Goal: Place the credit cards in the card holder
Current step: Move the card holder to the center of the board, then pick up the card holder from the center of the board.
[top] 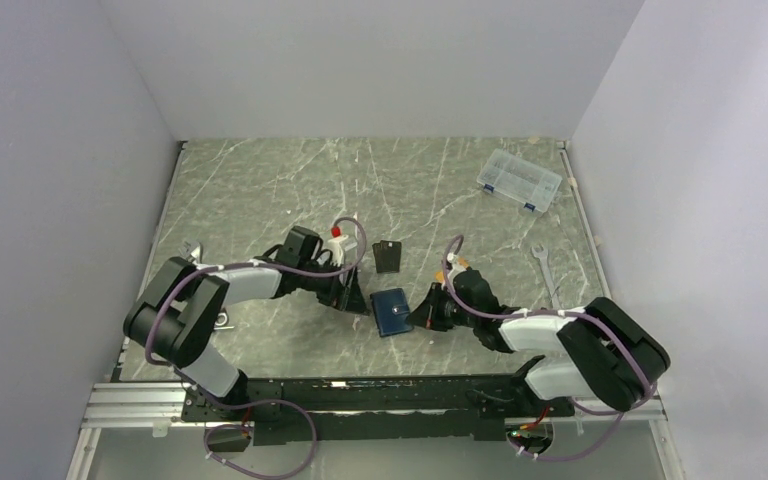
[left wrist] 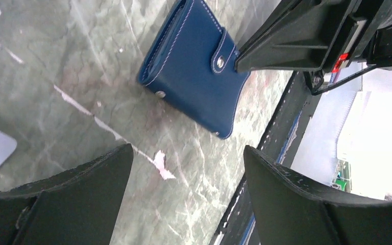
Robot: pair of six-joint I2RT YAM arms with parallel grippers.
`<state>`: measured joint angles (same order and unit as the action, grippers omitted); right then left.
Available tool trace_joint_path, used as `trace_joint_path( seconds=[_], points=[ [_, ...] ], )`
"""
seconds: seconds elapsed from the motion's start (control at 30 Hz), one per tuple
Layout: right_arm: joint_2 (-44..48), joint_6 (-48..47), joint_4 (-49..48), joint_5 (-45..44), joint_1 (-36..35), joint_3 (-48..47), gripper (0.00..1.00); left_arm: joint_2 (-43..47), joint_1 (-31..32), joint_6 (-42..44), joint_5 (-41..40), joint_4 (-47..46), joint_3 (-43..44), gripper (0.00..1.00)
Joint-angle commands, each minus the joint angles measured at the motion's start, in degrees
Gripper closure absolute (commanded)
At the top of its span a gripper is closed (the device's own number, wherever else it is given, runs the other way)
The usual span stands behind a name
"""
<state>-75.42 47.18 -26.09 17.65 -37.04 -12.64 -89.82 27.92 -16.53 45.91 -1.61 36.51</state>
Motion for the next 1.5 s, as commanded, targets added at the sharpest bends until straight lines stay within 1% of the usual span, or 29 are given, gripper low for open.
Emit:
trace_joint_path(
  seconds=[0.0, 0.1, 0.2, 0.33, 0.5, 0.6, 0.73, 0.8, 0.93, 0.97, 1.03, 1.1, 1.13, 1.17, 1.3, 1.33, 1.37, 1.4, 1.43, 1.47],
  points=[
    [-5.77, 1.3, -3.33, -2.98, 0.98, 1.19, 1.0, -3.02, 1.99, -2.82, -2.2, -3.15, 1.96, 0.13],
    [-11.47, 2.18, -7.3, -1.57, 1.29, 1.59, 1.0, -4.54, 3.27, -5.16, -5.09, -4.79, 2.38, 0.14],
    [-14.23, 2.4, -8.96, -1.0, 1.51, 1.69, 1.0, -6.31, 4.17, -5.91, -7.89, -5.48, 3.16, 0.13],
    [-16.52, 1.98, -9.56, 0.03, 1.7, 0.99, 1.0, -7.91, 4.82, -7.46, -8.65, -5.9, 4.26, 0.13],
    [-20.0, 0.81, -9.32, 1.86, 1.71, -1.23, 1.0, -8.08, 5.37, -9.54, -6.37, -7.83, 4.93, 0.13],
    [-21.0, 0.11, -8.1, 1.83, 1.7, -2.26, 1.0, -7.06, 5.34, -10.1, -3.64, -8.69, 5.03, 0.13],
    [-21.88, -0.53, -6.86, 1.86, 1.75, -3.46, 1.0, -6.27, 5.32, -9.74, -0.59, -10.7, 4.76, 0.15],
    [-21.63, -0.75, -6.82, 2.15, 1.71, -3.64, 1.0, -6.3, 5.27, -9.78, 1.04, -12.34, 4.45, 0.17],
    [-19.1, -1.21, -6.78, 2.08, 1.7, -3.16, 1.0, -6.52, 4.26, -9.96, 1.94, -15.93, 3.54, 0.31],
    [-18.27, -1.44, -6.44, 1.99, 1.7, -3.05, 1.0, -6.51, 3.72, -10.49, 2.09, -17.55, 2.78, 0.36],
    [-16.58, -1.76, -5.9, 1.7, 1.66, -2.72, 1.0, -6.43, 2.86, -10.88, 1.82, -19.5, 2.08, 0.52],
    [-15.3, -2.29, -5.53, 1.68, 1.7, -2.4, 1.0, -6.46, 2.46, -10.62, 1.63, -20.3, 1.78, 0.65],
    [-14.9, -2.59, -5.47, 1.85, 1.62, -2.43, 1.0, -6.53, 2.36, -10.67, 1.58, -20.82, 1.66, 0.7],
    [-14.62, -2.95, -5.32, 2.21, 1.59, -2.58, 1.0, -6.6, 2.35, -10.89, 1.51, -21.51, 1.45, 0.72],
    [-14.57, -4.37, -5.77, 4.2, 1.57, -3.75, 1.0, -7.43, 2.31, -12.67, 2.05, -25.02, 0.94, 0.7],
    [-14.72, -4.64, -6.06, 5.01, 1.53, -3.99, 1.0, -7.88, 2.33, -12.95, 2.03, -25.52, 0.92, 0.67],
    [-14.83, -4.9, -6.56, 5.62, 1.53, -4.17, 1.0, -8.32, 2.34, -13.18, 2.19, -25.88, 1.07, 0.62],
    [-14.88, -5.09, -6.87, 6.08, 1.46, -4.37, 1.0, -8.72, 2.32, -13.32, 2.43, -26.12, 1.17, 0.53],
    [-14.93, -5.23, -7.17, 6.52, 1.44, -4.47, 1.0, -9.05, 2.37, -13.42, 2.46, -26.33, 1.27, 0.48],
    [-14.93, -5.39, -7.17, 6.74, 1.44, -4.68, 1.0, -9.32, 2.34, -13.46, 2.36, -26.58, 1.28, 0.48]
  ],
)
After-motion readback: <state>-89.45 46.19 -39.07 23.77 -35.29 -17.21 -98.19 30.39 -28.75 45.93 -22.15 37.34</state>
